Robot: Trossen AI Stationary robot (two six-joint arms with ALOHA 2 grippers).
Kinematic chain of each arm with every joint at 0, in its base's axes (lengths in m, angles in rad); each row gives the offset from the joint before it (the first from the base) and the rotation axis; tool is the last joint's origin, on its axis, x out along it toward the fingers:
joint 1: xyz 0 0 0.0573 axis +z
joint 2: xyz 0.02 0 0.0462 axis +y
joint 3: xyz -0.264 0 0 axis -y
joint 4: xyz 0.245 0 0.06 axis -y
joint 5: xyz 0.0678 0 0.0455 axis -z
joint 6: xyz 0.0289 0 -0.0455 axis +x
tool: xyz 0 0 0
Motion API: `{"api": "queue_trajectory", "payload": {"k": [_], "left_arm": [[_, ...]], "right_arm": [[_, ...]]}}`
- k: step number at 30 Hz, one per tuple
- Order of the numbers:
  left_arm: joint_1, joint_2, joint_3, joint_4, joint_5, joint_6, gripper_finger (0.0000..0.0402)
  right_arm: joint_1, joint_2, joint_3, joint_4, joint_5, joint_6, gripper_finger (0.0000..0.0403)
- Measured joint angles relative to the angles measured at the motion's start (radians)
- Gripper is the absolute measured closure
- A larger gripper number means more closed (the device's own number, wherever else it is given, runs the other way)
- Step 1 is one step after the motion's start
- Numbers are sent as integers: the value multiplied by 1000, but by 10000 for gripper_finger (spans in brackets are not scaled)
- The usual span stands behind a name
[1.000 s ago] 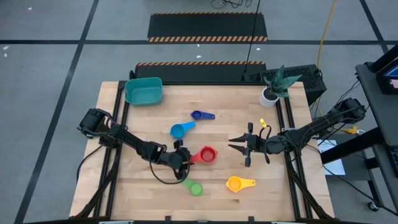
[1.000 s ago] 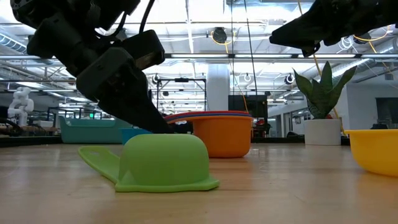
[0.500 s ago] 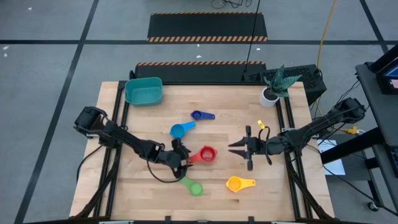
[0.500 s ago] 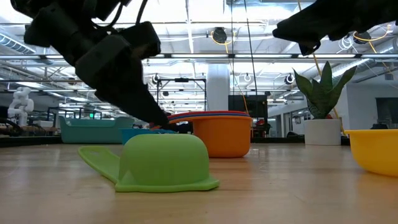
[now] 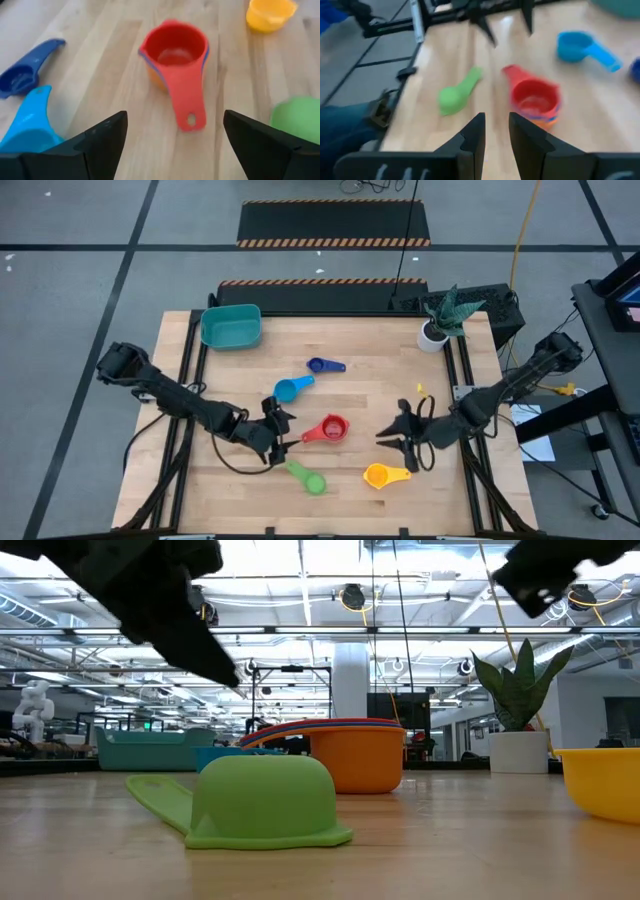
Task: Nest measuring cups in basket
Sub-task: Stack the light blue measuring cup on top of the red measuring cup
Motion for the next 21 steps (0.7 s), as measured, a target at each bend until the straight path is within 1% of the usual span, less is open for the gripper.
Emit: {"api": "queue_trajectory", "payload": {"k": [3, 6, 11, 13, 17, 21], "left_arm": [[-19, -14, 2, 5, -9, -8, 69], [-38, -11, -1, -3, -19, -14, 69], [-47, -11, 0, -2, -39, -15, 69], [-47, -11, 0, -1, -41, -15, 69], [-47, -11, 0, -1, -42, -21, 69], [-48, -11, 0, 0, -41, -53, 69]], "right_arm": [[71, 29, 0, 0, -1, 95, 325], [136, 69, 0, -7, -6, 233, 325], [214, 156, 2, -27, -6, 424, 325], [233, 192, 22, -31, -6, 449, 325], [254, 251, 80, -48, -7, 451, 325], [258, 285, 116, -114, -8, 468, 321]]}}
